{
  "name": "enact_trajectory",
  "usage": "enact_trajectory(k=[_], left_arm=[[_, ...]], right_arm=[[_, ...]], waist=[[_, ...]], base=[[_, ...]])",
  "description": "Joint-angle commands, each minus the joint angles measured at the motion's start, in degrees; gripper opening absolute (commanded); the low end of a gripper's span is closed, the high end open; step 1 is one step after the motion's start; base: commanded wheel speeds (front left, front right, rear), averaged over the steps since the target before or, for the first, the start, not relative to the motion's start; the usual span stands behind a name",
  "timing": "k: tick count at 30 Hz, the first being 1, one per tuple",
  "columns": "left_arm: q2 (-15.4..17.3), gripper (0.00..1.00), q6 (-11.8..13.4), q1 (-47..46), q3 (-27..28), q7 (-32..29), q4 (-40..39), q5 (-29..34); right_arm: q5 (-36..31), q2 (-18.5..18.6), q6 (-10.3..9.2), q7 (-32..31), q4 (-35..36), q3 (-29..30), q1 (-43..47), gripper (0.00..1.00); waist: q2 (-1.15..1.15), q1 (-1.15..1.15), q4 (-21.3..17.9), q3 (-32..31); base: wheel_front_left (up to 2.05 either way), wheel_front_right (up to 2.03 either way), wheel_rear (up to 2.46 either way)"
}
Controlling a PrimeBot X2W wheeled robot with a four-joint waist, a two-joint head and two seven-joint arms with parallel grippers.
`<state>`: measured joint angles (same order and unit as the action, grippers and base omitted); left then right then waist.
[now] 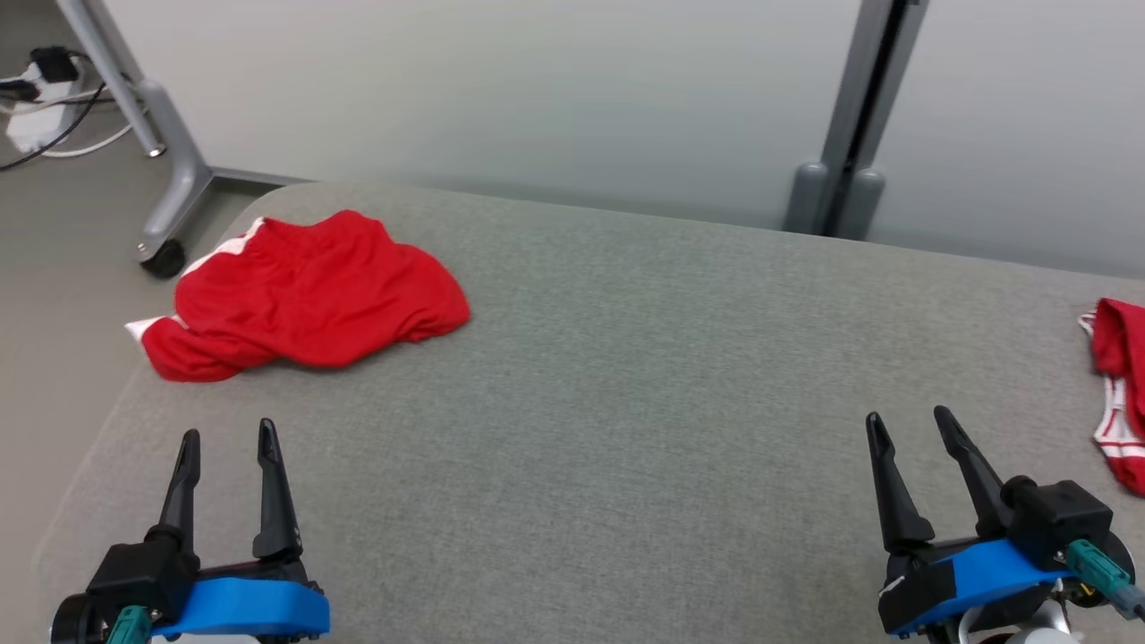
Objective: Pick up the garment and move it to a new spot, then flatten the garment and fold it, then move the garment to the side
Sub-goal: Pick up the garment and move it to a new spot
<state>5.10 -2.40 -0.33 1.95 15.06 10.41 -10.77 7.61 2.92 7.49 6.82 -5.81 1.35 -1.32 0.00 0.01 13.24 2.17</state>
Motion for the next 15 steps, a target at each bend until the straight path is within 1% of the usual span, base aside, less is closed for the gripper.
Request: enact_trajectory(k=[1, 9, 15], left_arm=[[0.3, 1.0, 0.2, -1.0, 0.4, 0.1, -0.2, -0.3], [0.7, 1.0, 1.0, -1.0, 1.9, 0.1, -0.3, -1.2], [0.8, 1.0, 1.7, 0.2, 2.7, 0.1, -0.9, -1.7]], right_arm=[[-0.6, 0.0, 0.01, 0.1, -0.1, 0.1, -1.4, 1.0], [-1.6, 0.0, 0.01, -0.2, -0.7, 0.5, -3.3, 1.0], [-1.9, 0.0, 0.01, -0.1, -1.3, 0.6, -3.8, 1.0]], waist=[[0.0, -0.01, 3.0, 2.0], [0.0, -0.01, 10.3, 3.3], [0.0, -0.01, 13.0, 3.6]], base=[[0.0, 0.0, 0.0], [0.0, 0.0, 0.0], [0.0, 0.0, 0.0]])
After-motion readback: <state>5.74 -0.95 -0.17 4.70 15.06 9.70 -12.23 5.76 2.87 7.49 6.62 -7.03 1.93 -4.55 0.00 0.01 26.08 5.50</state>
